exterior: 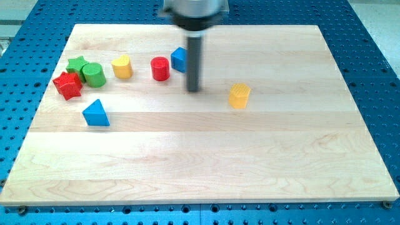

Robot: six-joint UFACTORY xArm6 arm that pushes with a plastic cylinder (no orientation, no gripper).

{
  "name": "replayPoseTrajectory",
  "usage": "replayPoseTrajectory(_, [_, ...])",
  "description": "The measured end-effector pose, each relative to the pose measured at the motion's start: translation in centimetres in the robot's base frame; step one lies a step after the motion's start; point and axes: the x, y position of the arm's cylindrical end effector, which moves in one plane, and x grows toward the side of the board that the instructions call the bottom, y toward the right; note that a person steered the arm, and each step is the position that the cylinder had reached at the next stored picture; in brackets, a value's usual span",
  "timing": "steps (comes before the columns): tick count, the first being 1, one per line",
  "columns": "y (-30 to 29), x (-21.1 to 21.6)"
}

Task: Move the red circle diagonally to the blue cube

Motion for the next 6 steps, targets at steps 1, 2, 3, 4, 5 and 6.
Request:
replayPoseTrajectory(1, [-4.1,-3.0])
replayPoseTrajectory(2, [-0.2,-4.4])
replayPoseTrajectory(3, [0.7,-8.1])
replayPoseTrajectory(4, [2.3,-9.3])
replayPoseTrajectory(5, [6.0,-6.3])
replayPoseTrajectory(6, [4.1,-3.0])
